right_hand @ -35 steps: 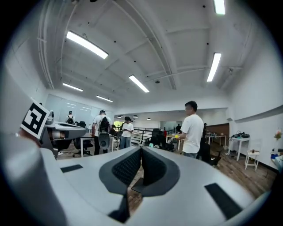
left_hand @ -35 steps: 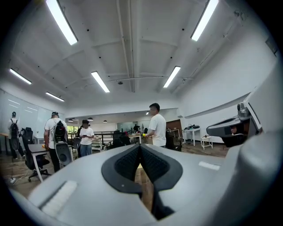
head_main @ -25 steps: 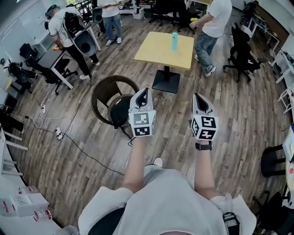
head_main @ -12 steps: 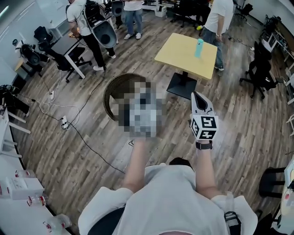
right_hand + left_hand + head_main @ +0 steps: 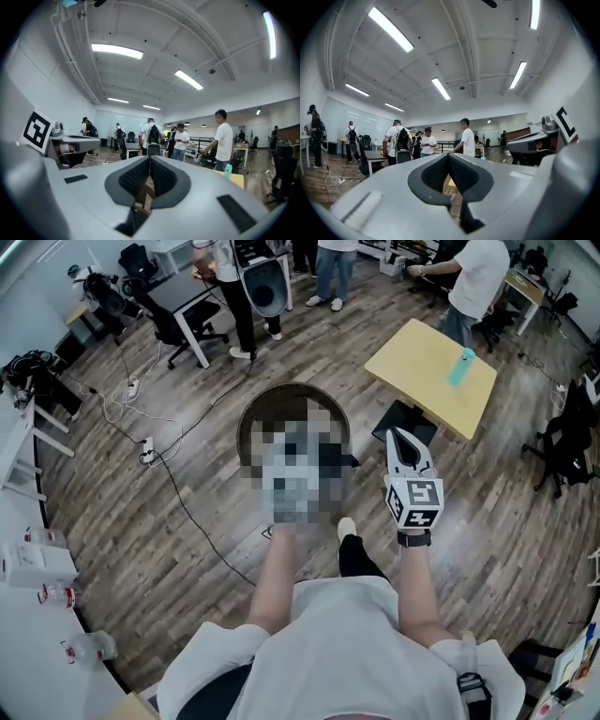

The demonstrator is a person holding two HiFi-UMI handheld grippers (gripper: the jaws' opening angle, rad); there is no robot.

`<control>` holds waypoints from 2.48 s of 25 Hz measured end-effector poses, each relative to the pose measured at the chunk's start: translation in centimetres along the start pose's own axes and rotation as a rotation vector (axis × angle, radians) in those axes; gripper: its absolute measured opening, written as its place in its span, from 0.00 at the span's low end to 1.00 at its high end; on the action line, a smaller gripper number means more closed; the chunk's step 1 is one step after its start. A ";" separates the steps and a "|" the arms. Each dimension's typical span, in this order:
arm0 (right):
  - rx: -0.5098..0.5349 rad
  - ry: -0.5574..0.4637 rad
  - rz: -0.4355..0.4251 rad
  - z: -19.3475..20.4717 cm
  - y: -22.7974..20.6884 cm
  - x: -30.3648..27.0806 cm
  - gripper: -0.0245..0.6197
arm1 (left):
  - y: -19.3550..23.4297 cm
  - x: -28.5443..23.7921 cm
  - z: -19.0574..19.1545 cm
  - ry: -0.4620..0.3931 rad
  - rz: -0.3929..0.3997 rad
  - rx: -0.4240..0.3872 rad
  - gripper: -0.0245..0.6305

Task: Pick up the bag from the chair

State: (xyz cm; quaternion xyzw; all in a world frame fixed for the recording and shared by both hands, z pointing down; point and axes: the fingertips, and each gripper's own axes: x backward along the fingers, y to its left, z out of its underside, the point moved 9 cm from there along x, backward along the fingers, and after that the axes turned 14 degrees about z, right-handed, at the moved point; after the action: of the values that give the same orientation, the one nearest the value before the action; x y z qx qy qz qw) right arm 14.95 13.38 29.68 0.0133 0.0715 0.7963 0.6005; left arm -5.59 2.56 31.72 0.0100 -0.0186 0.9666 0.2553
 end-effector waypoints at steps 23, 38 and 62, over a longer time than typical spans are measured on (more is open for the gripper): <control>-0.023 -0.119 -0.411 -2.7 3.0 -25.4 0.05 | 12.2 -11.0 -0.7 -0.013 -0.277 -0.035 0.05; -0.157 -0.027 -0.582 2.5 6.6 -31.1 0.05 | 15.8 -11.0 3.8 0.036 -0.370 0.065 0.05; -0.052 0.462 -0.557 17.9 12.7 -37.2 0.05 | 23.3 -10.7 20.4 0.312 -0.344 0.356 0.05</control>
State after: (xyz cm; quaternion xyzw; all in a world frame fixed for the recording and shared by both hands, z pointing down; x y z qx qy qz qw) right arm 15.07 -23.89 51.49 -0.2023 0.1859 0.5856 0.7626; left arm -7.59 -23.79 51.11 -0.0910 0.1930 0.8871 0.4093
